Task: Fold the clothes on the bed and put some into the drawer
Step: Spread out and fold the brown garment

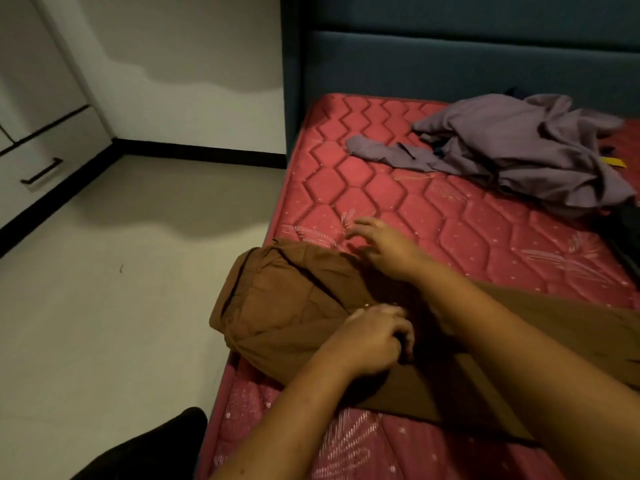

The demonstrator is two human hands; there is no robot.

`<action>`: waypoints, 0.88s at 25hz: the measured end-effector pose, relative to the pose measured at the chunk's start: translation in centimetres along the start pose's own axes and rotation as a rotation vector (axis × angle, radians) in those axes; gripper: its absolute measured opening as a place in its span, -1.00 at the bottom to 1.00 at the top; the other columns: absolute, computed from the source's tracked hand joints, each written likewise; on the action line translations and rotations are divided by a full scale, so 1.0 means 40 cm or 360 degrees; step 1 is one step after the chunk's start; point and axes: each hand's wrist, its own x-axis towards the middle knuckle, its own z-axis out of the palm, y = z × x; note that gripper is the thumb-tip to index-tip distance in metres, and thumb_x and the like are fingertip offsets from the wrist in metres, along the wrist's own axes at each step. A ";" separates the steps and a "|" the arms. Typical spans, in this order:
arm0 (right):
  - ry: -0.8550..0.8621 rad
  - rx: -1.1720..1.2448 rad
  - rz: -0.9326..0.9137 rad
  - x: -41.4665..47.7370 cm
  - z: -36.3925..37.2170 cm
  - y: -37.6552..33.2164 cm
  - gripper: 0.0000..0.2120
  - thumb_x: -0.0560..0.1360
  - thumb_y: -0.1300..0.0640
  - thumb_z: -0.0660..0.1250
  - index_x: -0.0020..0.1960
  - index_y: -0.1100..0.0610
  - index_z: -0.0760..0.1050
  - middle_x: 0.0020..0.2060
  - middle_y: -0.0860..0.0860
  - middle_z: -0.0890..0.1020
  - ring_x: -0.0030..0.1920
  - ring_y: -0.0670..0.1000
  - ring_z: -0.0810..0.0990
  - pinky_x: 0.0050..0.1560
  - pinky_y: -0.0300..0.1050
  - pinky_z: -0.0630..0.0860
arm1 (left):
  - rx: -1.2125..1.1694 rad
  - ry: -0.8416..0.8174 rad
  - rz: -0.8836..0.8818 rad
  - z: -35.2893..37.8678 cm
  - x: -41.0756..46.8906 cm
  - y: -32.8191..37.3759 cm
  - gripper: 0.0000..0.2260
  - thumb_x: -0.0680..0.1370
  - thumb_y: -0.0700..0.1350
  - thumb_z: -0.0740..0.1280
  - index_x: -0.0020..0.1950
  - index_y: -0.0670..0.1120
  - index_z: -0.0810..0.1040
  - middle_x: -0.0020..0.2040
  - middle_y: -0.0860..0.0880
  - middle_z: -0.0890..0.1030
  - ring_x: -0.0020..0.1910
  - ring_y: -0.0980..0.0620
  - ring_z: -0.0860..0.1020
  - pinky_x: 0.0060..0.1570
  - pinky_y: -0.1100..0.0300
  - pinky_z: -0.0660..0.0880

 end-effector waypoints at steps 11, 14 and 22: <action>0.0170 0.0107 0.2104 -0.693 -0.249 0.611 -0.09 0.10 -0.10 0.50 0.41 0.09 0.36 0.25 0.20 0.52 0.16 0.24 0.55 0.19 0.13 0.50 | 0.0666 0.0493 0.0308 0.201 0.042 0.200 -0.75 0.32 -0.11 0.44 -0.02 0.04 0.59 0.22 -0.03 0.59 0.15 -0.10 0.56 0.01 0.03 0.55; 0.0425 0.0140 0.2225 -0.686 -0.264 0.488 -0.45 0.33 -0.02 0.40 0.31 0.00 0.42 0.27 0.10 0.50 0.29 0.17 0.44 0.29 0.09 0.30 | 0.0835 0.0485 0.0260 0.286 0.095 0.255 -0.53 0.27 -0.16 0.40 0.17 0.06 0.55 0.32 -0.09 0.49 0.24 -0.10 0.43 0.04 -0.09 0.51; 0.0919 0.0067 0.2077 -0.665 -0.282 0.519 -0.70 0.54 0.22 0.18 0.15 -0.01 0.60 0.22 0.09 0.56 0.22 0.18 0.52 0.17 0.00 0.41 | 0.1023 0.0433 0.0007 0.348 0.181 0.281 -0.31 0.36 0.03 0.48 0.45 0.13 0.30 0.41 -0.04 0.39 0.33 -0.11 0.43 0.13 -0.37 0.39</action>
